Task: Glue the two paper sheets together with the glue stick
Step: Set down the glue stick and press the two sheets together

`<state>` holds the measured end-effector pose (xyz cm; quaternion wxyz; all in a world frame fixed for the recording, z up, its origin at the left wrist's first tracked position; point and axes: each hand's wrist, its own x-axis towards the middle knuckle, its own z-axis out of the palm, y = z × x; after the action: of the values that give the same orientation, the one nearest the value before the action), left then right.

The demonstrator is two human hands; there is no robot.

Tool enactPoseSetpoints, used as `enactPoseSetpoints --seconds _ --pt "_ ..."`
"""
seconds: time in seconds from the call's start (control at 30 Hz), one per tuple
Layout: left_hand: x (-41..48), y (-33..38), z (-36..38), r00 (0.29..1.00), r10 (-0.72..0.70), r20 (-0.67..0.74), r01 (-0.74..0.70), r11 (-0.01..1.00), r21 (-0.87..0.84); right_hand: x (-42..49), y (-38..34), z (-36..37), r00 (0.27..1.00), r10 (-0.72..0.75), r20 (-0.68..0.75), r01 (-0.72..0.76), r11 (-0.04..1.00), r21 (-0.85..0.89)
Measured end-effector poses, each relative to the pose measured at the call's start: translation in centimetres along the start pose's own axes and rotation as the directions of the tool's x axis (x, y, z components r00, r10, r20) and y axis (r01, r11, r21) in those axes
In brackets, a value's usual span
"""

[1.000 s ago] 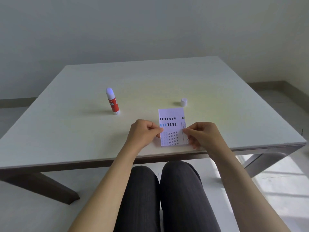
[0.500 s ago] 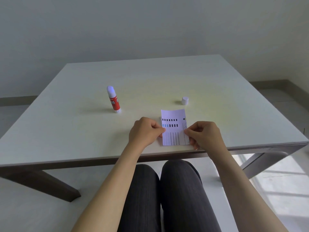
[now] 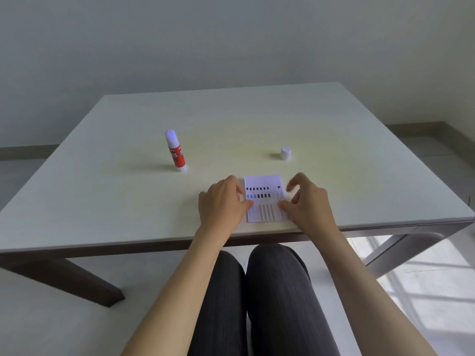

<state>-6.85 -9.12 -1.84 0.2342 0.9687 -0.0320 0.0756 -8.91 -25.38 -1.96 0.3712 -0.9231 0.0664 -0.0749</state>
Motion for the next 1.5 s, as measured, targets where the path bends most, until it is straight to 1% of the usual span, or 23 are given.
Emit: enactPoseSetpoints --seconds 0.07,0.13,0.17,0.23,0.33,0.43,0.53,0.6,0.67,0.83,0.93,1.0,1.03,1.1,1.13,1.17,1.2,1.3,1.33,1.37,1.43,1.47,1.5 --pt "0.4 -0.5 0.2 0.99 0.127 0.054 -0.13 0.989 0.067 -0.1 -0.2 0.1 0.998 -0.047 0.031 0.049 0.995 -0.089" --pt "0.9 -1.1 0.1 0.953 0.246 0.176 -0.265 0.959 0.098 0.0 -0.4 0.4 0.996 -0.068 0.053 0.077 0.98 -0.183" --pt "1.1 -1.4 0.0 0.93 0.281 0.237 -0.311 0.945 0.103 0.0 -0.4 0.5 0.996 -0.066 0.065 0.079 0.971 -0.226" --pt "1.5 -2.1 -0.1 0.895 0.303 0.326 -0.352 0.93 0.102 -0.1 -0.5 0.8 0.994 -0.061 0.096 0.087 0.951 -0.296" --pt "1.8 -2.8 -0.5 0.861 0.304 0.407 -0.369 0.925 0.09 -0.2 -0.8 0.7 0.992 -0.063 0.108 0.098 0.928 -0.359" --pt "2.1 -3.8 -1.0 0.868 0.307 0.39 -0.374 0.921 0.108 -0.2 -1.2 0.9 0.983 -0.135 0.127 0.176 0.889 -0.422" --pt "2.2 -5.9 -1.9 0.888 0.283 0.363 -0.338 0.936 0.098 0.1 -1.9 2.1 0.957 -0.237 0.165 0.285 0.861 -0.421" --pt "2.2 -7.4 -2.5 0.892 0.261 0.37 -0.31 0.948 0.078 0.5 -2.4 3.3 0.947 -0.274 0.17 0.322 0.839 -0.44" --pt "2.3 -8.3 -2.9 0.888 0.241 0.391 -0.278 0.96 0.04 0.5 -2.8 4.3 0.946 -0.284 0.159 0.325 0.832 -0.45" --pt "2.4 -8.8 -2.9 0.883 0.24 0.405 -0.243 0.969 -0.045 -0.4 -2.0 5.5 0.95 -0.306 0.058 0.3 0.851 -0.432" --pt "2.4 -8.9 -2.9 0.881 0.239 0.408 -0.231 0.97 -0.07 -0.5 -1.9 5.4 0.96 -0.275 0.053 0.27 0.862 -0.428" --pt "2.4 -9.0 -2.7 0.883 0.24 0.403 -0.227 0.971 -0.08 -1.0 -2.2 5.3 0.943 -0.314 0.115 0.33 0.823 -0.462" --pt "2.4 -9.1 -2.7 0.884 0.242 0.401 -0.225 0.97 -0.091 -1.4 -2.4 5.5 0.914 -0.362 0.181 0.404 0.789 -0.463" --pt "2.4 -9.2 -2.7 0.878 0.252 0.406 -0.229 0.968 -0.105 -2.1 -2.5 6.0 0.831 -0.438 0.342 0.552 0.72 -0.42" --pt "2.5 -9.3 -2.7 0.873 0.259 0.413 -0.238 0.966 -0.104 -1.9 -2.4 6.1 0.801 -0.445 0.399 0.59 0.7 -0.403" --pt "2.6 -9.4 -2.7 0.868 0.267 0.419 -0.249 0.964 -0.097 -1.2 -2.3 6.0 0.794 -0.434 0.425 0.595 0.696 -0.402" --pt "2.8 -9.4 -2.8 0.863 0.271 0.426 -0.26 0.962 -0.086 -0.1 -2.1 5.8 0.81 -0.397 0.432 0.571 0.705 -0.422" --pt "3.1 -9.4 -2.9 0.851 0.267 0.451 -0.274 0.96 -0.052 2.6 -2.0 4.5 0.887 -0.223 0.405 0.428 0.726 -0.538" --pt "3.2 -9.4 -2.9 0.851 0.267 0.453 -0.274 0.96 -0.051 2.5 -2.1 4.6 0.89 -0.221 0.398 0.426 0.714 -0.556" --pt "3.2 -9.4 -2.9 0.851 0.268 0.451 -0.273 0.961 -0.056 2.0 -2.3 4.9 0.876 -0.262 0.406 0.46 0.707 -0.537" --pt "3.1 -9.5 -2.8 0.855 0.27 0.444 -0.264 0.961 -0.076 -0.1 -2.7 6.1 0.783 -0.389 0.486 0.599 0.682 -0.42" --pt "3.1 -9.5 -2.8 0.856 0.272 0.44 -0.262 0.961 -0.084 -0.7 -2.7 6.4 0.739 -0.422 0.525 0.648 0.657 -0.384" --pt "3.1 -9.5 -2.7 0.857 0.275 0.436 -0.264 0.961 -0.087 -0.5 -2.8 6.3 0.725 -0.431 0.537 0.664 0.642 -0.382"
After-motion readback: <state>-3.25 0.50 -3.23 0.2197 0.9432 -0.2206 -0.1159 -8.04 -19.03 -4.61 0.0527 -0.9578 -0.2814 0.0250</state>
